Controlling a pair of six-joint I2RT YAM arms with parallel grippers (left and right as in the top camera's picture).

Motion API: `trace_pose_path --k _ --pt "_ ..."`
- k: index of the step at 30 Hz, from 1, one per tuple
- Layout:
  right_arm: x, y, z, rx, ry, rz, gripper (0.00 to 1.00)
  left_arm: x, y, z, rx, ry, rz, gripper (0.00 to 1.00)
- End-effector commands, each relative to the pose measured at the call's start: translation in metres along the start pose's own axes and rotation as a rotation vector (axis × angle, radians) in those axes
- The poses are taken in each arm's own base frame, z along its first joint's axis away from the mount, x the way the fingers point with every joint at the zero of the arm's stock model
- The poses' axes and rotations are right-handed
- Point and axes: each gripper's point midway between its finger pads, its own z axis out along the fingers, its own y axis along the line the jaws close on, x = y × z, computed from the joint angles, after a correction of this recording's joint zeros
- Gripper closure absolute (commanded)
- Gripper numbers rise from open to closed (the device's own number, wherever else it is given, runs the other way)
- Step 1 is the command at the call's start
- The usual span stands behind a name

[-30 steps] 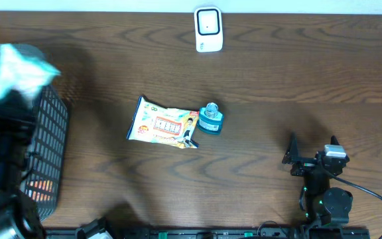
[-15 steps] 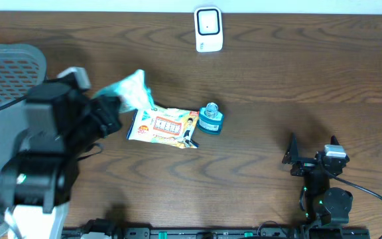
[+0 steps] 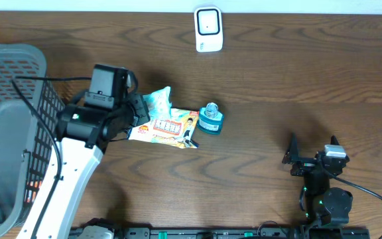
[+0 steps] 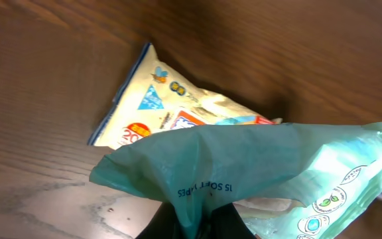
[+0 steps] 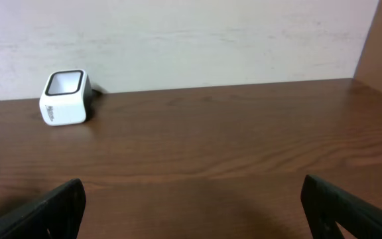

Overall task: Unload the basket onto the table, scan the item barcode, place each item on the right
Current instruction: 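Carry the green wipe bag onto the table beside the other items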

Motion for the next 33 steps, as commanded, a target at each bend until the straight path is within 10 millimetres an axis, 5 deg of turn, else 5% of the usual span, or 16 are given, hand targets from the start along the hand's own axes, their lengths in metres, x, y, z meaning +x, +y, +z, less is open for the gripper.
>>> trace_pose_path --k 1,7,17,22,25,29,33 --pt "0.001 0.001 0.000 -0.005 0.002 -0.009 0.01 -0.006 0.009 -0.001 -0.065 -0.043 0.024 0.93" --pt "0.001 0.001 0.000 -0.005 0.002 -0.009 0.01 0.000 0.014 0.006 -0.078 -0.028 0.005 0.93" --pt "0.001 0.001 0.000 -0.005 0.002 -0.009 0.01 0.041 0.042 0.048 -0.144 0.051 -0.250 0.93" --pt "0.001 0.001 0.000 -0.005 0.002 -0.009 0.01 0.081 0.067 0.062 -0.246 0.129 -0.514 0.92" --pt "0.001 0.001 0.000 -0.005 0.002 -0.009 0.01 0.113 0.078 0.060 -0.315 0.228 -0.510 0.93" --pt "0.001 0.001 0.000 -0.005 0.002 -0.009 0.01 0.135 0.074 0.067 -0.313 0.284 -0.390 0.93" --pt "0.001 0.001 0.000 -0.005 0.002 -0.009 0.01 0.131 0.051 0.091 -0.197 0.212 -0.324 0.93"
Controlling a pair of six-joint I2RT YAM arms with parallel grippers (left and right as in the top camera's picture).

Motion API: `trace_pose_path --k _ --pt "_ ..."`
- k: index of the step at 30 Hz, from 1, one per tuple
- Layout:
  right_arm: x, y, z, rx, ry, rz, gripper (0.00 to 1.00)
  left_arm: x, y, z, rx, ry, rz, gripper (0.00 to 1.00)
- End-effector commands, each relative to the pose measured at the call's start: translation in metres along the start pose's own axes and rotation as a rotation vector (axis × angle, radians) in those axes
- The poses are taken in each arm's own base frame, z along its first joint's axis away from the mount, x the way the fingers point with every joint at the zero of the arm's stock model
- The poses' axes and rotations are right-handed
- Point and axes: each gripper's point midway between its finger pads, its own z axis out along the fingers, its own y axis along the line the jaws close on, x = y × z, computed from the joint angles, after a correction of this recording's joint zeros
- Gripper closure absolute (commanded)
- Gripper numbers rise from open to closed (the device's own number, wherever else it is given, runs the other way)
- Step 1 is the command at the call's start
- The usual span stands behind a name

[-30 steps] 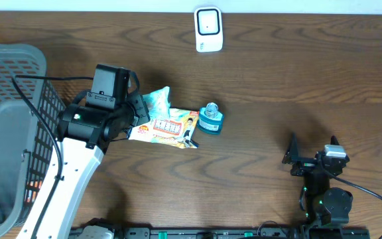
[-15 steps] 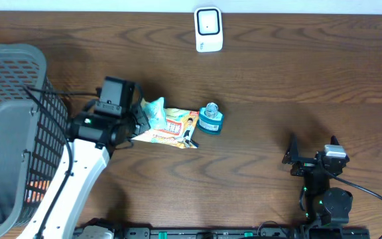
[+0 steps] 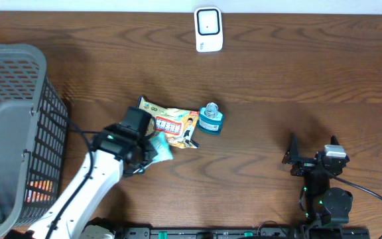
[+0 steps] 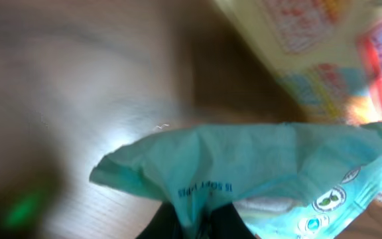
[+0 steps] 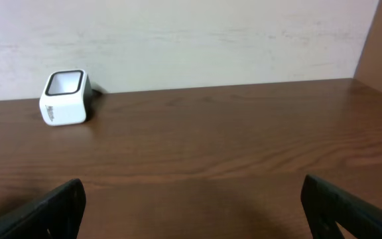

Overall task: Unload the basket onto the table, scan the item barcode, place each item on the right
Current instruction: 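Carry the green wipe bag onto the table beside the other items, then release the green bag below the yellow bag and lift the left gripper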

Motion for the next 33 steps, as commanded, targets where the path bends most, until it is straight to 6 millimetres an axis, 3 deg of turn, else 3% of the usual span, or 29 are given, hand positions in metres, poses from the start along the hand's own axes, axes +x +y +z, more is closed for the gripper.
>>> trace_pose_path --k 1,15,21,23,25,26,31,33 --pt "0.001 0.001 0.000 -0.005 0.002 -0.009 0.01 0.007 -0.017 0.011 0.067 -0.025 0.039 0.93" --pt "0.001 0.001 0.000 -0.005 0.002 -0.009 0.01 0.007 -0.066 0.067 0.181 -0.055 0.031 0.93" --pt "0.001 0.001 0.000 -0.005 0.002 -0.009 0.01 -0.005 -0.077 0.072 0.212 -0.110 0.027 0.92" --pt "0.001 0.001 0.000 -0.005 0.002 -0.009 0.01 -0.006 -0.079 0.068 0.223 -0.114 0.027 0.83" --pt "0.001 0.001 0.000 -0.005 0.002 -0.009 0.01 -0.006 -0.084 0.063 0.247 -0.115 0.028 0.54" --pt "0.001 0.001 0.000 -0.005 0.002 -0.009 0.01 -0.006 -0.087 0.058 0.267 -0.112 0.030 0.48" --pt "0.001 0.001 0.000 -0.005 0.002 -0.009 0.01 -0.012 -0.103 0.019 0.367 -0.169 0.105 0.21" --pt "0.001 0.001 0.000 -0.005 0.002 -0.009 0.01 -0.019 -0.110 -0.005 0.413 -0.225 0.154 0.16"
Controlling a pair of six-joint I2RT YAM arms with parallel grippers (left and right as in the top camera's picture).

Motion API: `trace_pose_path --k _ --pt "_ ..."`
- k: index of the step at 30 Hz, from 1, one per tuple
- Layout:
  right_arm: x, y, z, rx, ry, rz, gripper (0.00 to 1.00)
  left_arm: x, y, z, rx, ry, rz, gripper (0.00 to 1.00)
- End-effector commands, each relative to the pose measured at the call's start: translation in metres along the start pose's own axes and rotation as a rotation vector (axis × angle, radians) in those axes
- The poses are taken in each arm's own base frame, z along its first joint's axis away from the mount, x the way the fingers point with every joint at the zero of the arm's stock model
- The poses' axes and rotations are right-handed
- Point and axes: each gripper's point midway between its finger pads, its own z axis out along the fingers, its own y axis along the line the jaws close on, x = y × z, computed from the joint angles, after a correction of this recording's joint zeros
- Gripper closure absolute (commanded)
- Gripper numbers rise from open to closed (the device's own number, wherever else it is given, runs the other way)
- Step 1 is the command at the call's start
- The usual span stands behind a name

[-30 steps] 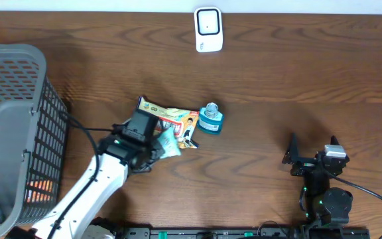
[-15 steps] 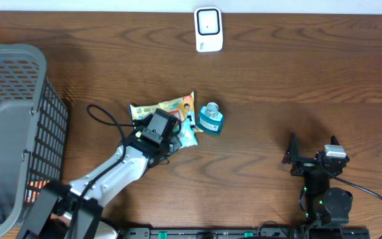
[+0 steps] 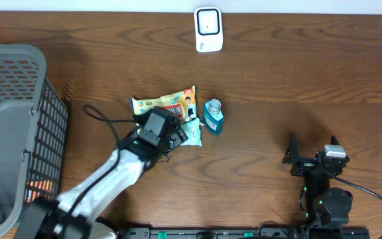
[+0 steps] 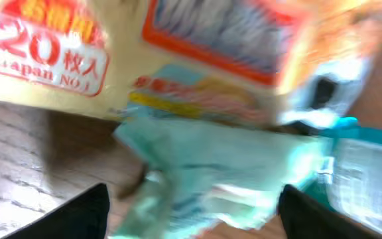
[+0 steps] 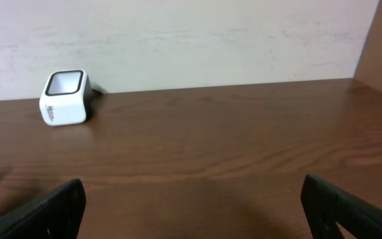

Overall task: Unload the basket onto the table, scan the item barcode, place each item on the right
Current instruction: 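Release the green bag below the yellow bag and lift the left gripper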

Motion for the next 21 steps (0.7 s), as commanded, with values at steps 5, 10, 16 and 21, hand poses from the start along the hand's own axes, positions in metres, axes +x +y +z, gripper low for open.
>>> trace_pose_path --k 5,10,16,21 --pt "0.001 0.001 0.000 -0.005 0.002 -0.009 0.01 -0.039 -0.036 -0.063 0.134 -0.205 0.090 0.73" --pt "0.001 0.001 0.000 -0.005 0.002 -0.009 0.01 -0.039 -0.032 -0.061 0.122 -0.207 0.057 0.93" --pt "0.001 0.001 0.000 -0.005 0.002 -0.009 0.01 -0.014 0.008 -0.024 -0.049 -0.086 -0.040 0.93" --pt "0.001 0.001 0.000 -0.005 0.002 -0.009 0.01 0.010 0.033 0.004 -0.154 0.028 -0.060 0.93"
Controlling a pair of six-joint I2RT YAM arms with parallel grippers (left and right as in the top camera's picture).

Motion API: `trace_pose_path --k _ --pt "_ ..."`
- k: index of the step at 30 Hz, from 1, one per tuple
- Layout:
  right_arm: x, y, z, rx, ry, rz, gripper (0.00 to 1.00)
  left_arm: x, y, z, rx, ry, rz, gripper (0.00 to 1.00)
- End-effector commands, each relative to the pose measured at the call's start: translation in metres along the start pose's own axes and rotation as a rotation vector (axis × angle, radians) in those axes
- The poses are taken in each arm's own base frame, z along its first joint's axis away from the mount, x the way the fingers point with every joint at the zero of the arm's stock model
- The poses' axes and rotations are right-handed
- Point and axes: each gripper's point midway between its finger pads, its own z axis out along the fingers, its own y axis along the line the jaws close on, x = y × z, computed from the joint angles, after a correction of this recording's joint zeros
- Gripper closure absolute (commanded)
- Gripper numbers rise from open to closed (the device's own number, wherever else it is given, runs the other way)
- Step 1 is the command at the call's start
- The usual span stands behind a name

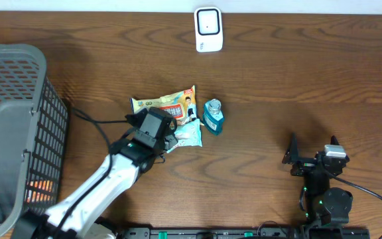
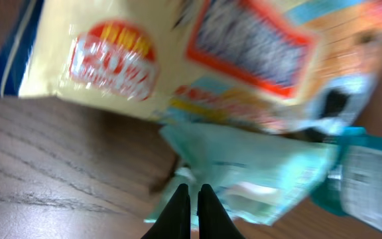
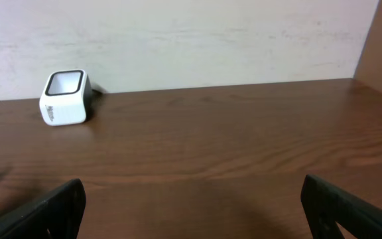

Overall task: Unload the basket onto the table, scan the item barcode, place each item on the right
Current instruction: 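Release the green bag below the yellow bag and lift the left gripper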

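Note:
A teal wipes packet (image 1: pixel 186 135) lies flat on the table, against a yellow snack packet (image 1: pixel 166 105) and a small blue bottle (image 1: pixel 212 117). My left gripper (image 1: pixel 168 138) is at the teal packet's left edge. In the left wrist view its fingers (image 2: pixel 183 206) are shut together, with the teal packet (image 2: pixel 264 179) lying on the table beyond them and nothing seen gripped. The white scanner (image 1: pixel 208 29) stands at the far edge, also seen as a white scanner (image 3: pixel 63 97) from the right wrist. My right gripper (image 1: pixel 310 158) rests open at the front right.
A grey mesh basket (image 1: pixel 8 133) fills the left side of the table. The left arm's cable runs between the basket and the arm. A pale wall (image 3: pixel 178 40) stands behind the scanner.
The left gripper was wide open over the teal packet; now its fingers are shut and it sits slightly further back to the left. The packet stays on the table. The right arm is unchanged.
The left gripper held the teal packet above the yellow packet, near the basket. Then it held it lower, at the front of the yellow packet. Then the packet lay beside the bottle with the gripper open. Now the gripper is shut and drawn back.

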Motion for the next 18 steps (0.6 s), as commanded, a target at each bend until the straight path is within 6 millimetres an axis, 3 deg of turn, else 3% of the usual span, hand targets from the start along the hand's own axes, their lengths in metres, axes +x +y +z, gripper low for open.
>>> trace_pose_path --k 1,6,10,18 --pt "0.001 0.001 0.000 -0.005 0.002 -0.009 0.01 0.017 0.017 0.022 -0.075 0.075 -0.033 0.93" --pt "0.001 0.001 0.000 -0.005 0.002 -0.009 0.01 0.036 0.034 0.042 -0.150 0.162 -0.034 0.93" --pt "0.001 0.001 0.000 -0.005 0.002 -0.009 0.01 0.030 0.029 0.036 -0.130 0.136 -0.029 0.93" --pt "0.001 0.001 0.000 -0.005 0.002 -0.009 0.01 -0.020 -0.015 -0.033 0.095 -0.113 0.028 0.93"
